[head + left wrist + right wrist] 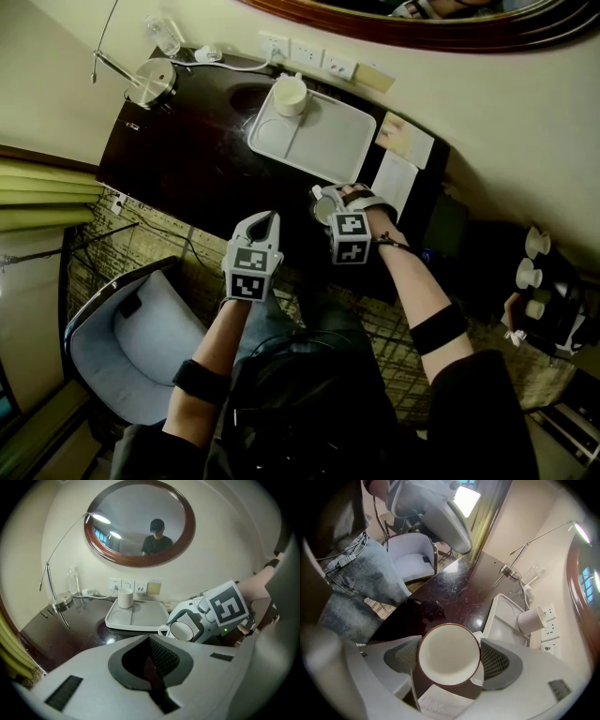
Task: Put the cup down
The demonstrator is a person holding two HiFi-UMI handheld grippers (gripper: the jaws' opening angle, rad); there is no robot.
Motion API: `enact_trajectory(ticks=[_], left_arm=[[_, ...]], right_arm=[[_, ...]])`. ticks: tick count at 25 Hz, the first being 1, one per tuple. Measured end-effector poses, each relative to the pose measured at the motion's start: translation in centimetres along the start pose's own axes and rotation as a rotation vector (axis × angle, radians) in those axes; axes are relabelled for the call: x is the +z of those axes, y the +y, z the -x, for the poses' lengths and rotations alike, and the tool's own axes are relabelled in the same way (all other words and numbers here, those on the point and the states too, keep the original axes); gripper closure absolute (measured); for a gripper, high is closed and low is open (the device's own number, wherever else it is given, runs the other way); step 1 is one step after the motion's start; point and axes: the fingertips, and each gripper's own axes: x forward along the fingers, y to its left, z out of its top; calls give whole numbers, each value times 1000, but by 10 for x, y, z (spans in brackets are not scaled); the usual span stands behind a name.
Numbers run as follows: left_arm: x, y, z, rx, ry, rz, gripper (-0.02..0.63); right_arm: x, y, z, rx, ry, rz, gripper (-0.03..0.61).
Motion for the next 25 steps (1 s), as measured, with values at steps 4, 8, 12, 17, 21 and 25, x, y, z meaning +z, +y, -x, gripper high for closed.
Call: enact_trajectory(ticks=[4,8,12,17,21,25], left_arm=[[2,2,4,4,-3,-3,613],[6,8,7,13,0,-15,613],[10,22,9,18,6,-25,613],[19,49,6,12,9,-37,613],[29,72,-4,-2,13,-47,613],[42,96,-19,-15,9,-65,613]], right_arm=[[11,-14,17,-44,-35,-78,170],[25,-25,35,-65,-57,-145,172],[44,-47,46,-100,-83,-197,172],[64,-85,41,-131,-88,-210,172],[77,-119,30,-139,-80,-194,172],[88,-155,12,-144,-73,-186,172]])
